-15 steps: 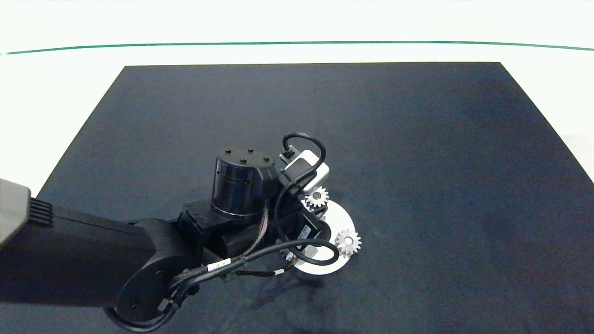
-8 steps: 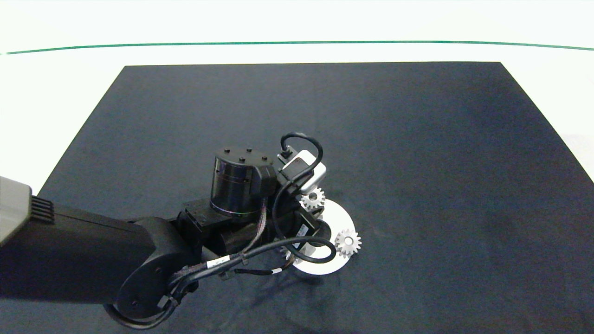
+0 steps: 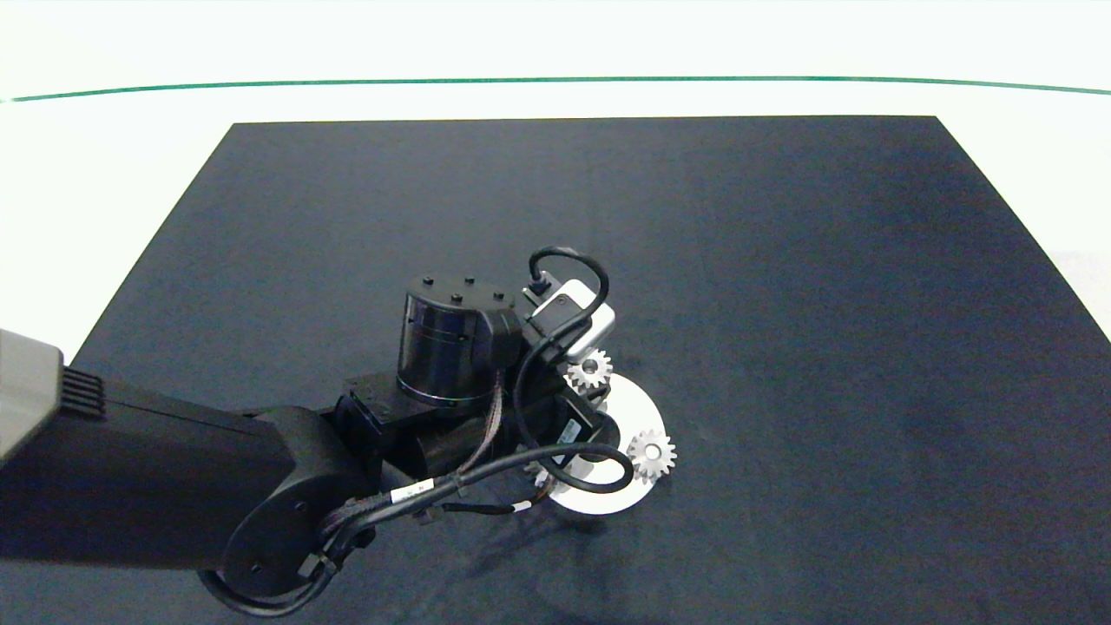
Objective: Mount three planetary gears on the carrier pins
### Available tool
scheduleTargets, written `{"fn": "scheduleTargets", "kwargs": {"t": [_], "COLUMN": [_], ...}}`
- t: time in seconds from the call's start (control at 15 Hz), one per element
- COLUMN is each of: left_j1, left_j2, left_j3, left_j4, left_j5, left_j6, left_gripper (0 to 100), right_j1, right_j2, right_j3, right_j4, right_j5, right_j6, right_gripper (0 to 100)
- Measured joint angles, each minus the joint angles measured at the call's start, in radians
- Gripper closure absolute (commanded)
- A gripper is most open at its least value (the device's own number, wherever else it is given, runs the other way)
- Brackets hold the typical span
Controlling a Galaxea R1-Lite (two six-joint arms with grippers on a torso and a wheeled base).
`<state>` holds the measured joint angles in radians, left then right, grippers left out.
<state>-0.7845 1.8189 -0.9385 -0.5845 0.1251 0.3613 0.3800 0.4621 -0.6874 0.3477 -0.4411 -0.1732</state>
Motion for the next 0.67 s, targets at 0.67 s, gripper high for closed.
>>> {"fn": "scheduleTargets", "kwargs": {"t": [0.67], "left_j1": [0.001], "left_j2": [0.010], "left_j3": [0.002], "left_j4": [0.004], "left_j5": [0.001], "left_j6": [0.000], "left_gripper": [100], "right_j1": [0.000], "right_j2": [0.004], "right_j3": [-0.001], "right_j4": [0.000], "right_j5": [0.001], "right_j6": [0.000], "right_gripper": [0]}}
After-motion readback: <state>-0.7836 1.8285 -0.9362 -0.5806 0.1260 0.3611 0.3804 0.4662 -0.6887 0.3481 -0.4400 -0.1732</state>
